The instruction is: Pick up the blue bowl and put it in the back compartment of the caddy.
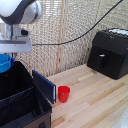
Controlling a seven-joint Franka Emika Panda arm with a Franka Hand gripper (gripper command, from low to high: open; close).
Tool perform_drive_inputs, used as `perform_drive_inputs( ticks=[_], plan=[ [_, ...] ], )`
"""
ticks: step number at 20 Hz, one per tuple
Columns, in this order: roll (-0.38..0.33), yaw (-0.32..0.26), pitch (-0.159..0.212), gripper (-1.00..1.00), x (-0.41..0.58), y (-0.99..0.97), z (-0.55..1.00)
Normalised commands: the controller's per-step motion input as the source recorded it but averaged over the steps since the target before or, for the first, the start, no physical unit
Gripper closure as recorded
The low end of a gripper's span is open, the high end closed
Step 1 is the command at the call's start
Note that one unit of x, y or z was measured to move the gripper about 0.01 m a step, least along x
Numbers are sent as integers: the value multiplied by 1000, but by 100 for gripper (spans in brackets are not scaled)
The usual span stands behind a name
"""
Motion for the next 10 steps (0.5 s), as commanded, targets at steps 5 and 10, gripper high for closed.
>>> perform_drive_inputs(
  ticks=[5, 10],
  plan=[
    [-100, 1, 7, -100, 27, 105, 66],
    [-123, -18, -87, -100, 339, -155, 443]
  ],
)
